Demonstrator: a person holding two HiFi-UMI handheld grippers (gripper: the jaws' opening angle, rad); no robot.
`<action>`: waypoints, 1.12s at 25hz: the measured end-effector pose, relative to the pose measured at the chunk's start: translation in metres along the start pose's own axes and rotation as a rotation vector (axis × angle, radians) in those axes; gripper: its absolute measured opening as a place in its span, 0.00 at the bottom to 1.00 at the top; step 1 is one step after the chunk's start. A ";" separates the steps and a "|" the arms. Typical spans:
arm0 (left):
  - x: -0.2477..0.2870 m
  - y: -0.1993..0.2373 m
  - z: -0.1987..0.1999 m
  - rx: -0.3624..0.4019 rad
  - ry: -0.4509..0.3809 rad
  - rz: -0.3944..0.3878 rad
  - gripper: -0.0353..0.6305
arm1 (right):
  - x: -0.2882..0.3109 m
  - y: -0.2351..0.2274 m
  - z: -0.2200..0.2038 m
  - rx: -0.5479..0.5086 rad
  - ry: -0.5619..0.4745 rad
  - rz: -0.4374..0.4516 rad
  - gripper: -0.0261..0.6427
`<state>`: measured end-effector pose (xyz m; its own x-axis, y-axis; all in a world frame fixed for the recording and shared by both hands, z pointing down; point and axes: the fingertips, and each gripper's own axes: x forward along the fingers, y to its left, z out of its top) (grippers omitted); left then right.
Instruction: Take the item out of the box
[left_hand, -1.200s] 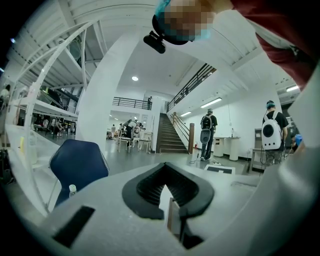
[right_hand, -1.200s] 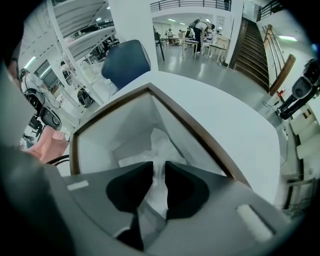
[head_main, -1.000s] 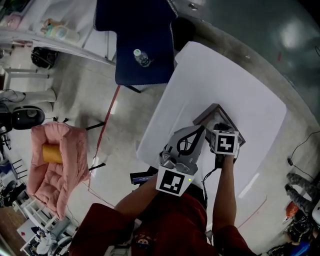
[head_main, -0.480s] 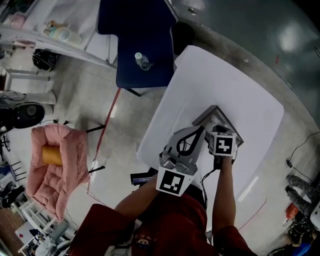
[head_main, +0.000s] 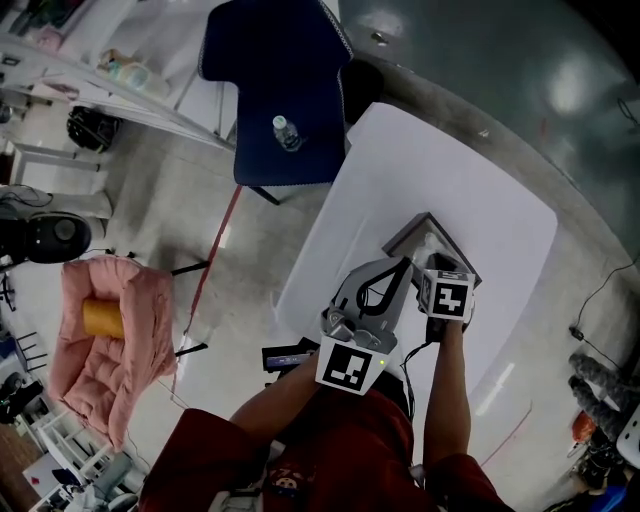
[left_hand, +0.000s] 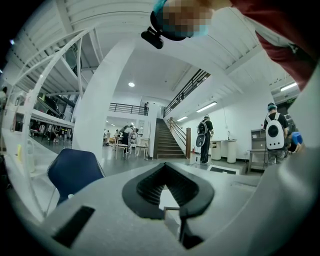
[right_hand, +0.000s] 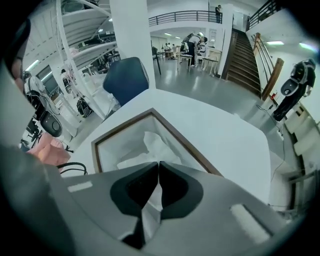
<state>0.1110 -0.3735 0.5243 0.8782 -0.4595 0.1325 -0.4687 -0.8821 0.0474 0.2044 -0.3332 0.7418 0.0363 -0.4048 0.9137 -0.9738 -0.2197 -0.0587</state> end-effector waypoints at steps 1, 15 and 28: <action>-0.003 -0.002 0.002 0.002 -0.006 -0.003 0.06 | -0.003 0.001 0.000 0.002 -0.008 -0.002 0.06; -0.047 -0.007 0.027 0.068 -0.060 0.023 0.06 | -0.061 0.026 -0.007 0.005 -0.145 -0.036 0.06; -0.091 -0.026 0.060 0.085 -0.175 0.028 0.06 | -0.131 0.044 -0.026 0.027 -0.304 -0.082 0.05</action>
<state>0.0485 -0.3148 0.4514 0.8714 -0.4887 -0.0416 -0.4902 -0.8707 -0.0391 0.1510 -0.2667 0.6302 0.1837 -0.6308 0.7539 -0.9587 -0.2842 -0.0043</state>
